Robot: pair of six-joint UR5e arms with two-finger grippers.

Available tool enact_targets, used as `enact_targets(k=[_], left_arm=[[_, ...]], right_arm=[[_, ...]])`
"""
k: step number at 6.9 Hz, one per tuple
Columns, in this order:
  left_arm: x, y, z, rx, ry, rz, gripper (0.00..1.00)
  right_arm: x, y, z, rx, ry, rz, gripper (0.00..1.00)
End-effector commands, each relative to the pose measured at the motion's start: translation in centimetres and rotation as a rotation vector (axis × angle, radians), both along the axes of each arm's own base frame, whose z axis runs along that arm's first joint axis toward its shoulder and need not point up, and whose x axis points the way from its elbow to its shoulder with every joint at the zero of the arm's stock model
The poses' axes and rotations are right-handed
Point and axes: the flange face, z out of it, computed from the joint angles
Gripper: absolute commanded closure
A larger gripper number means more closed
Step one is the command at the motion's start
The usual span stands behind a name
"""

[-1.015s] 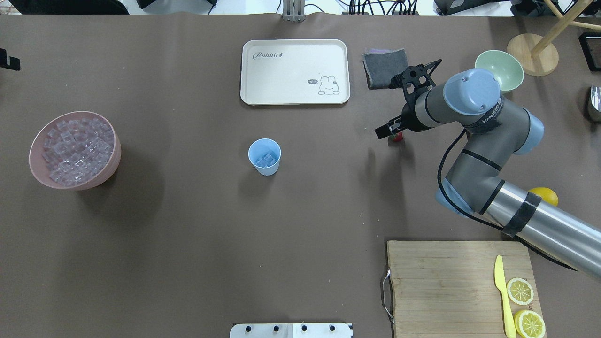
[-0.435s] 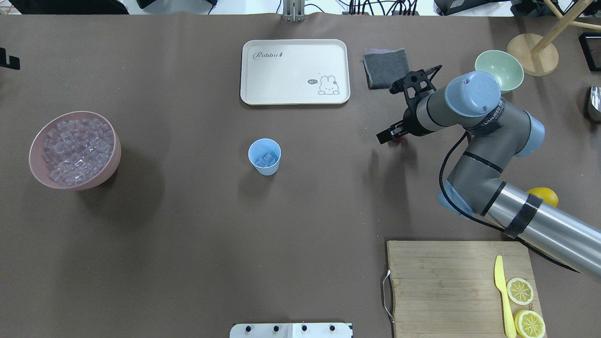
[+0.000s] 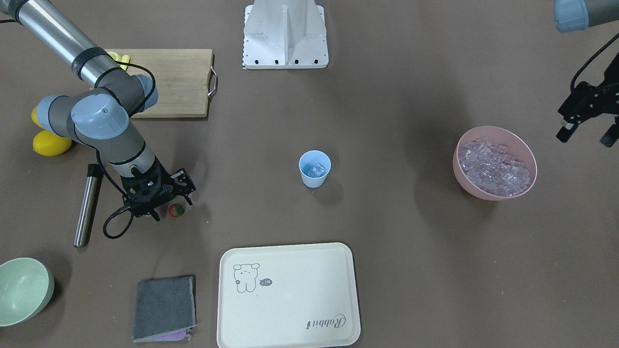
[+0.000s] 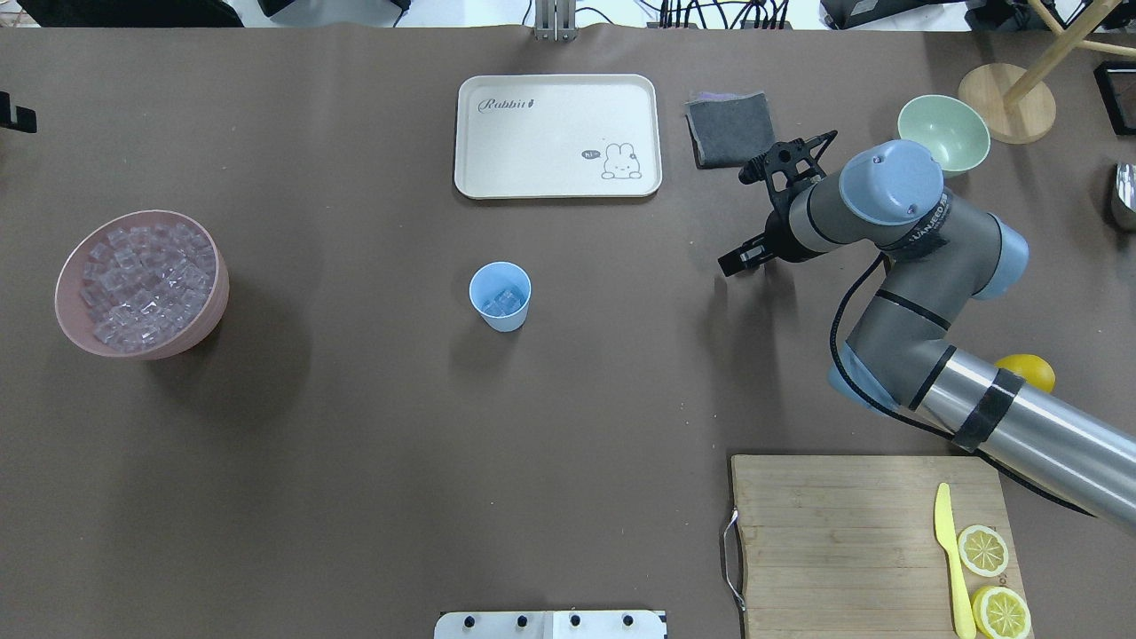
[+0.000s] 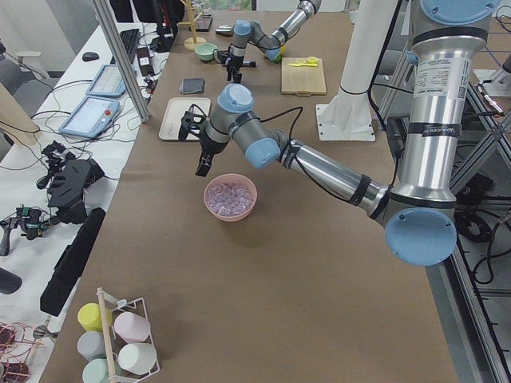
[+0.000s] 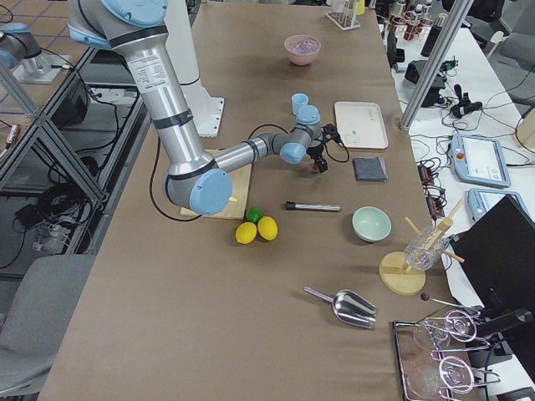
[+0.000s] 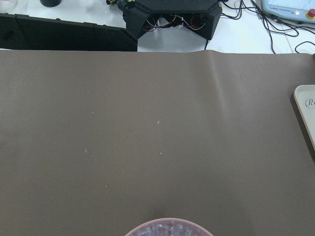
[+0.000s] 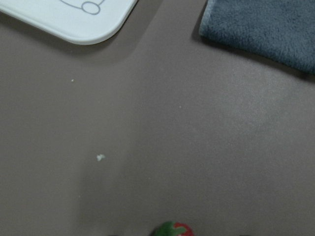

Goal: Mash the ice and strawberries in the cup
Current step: 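Move the right gripper over the red strawberry and lower it, then close the right gripper on the strawberry, then carry the strawberry with the right gripper over the blue cup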

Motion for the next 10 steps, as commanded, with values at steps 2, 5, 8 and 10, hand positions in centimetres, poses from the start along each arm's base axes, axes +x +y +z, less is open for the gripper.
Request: enact_targets(k=[2, 5, 8, 10], left_arm=[[-0.1, 0.1, 0.0, 0.000, 0.000, -0.001, 0.02], [-0.2, 0.2, 0.3, -0.003, -0.002, -0.002, 0.02], [-0.4, 0.1, 0.0, 0.001, 0.000, -0.005, 0.02], [-0.4, 0.0, 0.2, -0.005, -0.001, -0.007, 0.02]], right_arm=[[-0.1, 0.1, 0.0, 0.001, 0.001, -0.003, 1.00], [0.1, 0.1, -2.7, 0.033, -0.038, -0.002, 1.00], [0.6, -0.7, -14.3, 0.100, -0.204, 0.053, 1.00], [-4.0, 2.1, -20.4, 0.043, -0.301, 0.066, 1.00]])
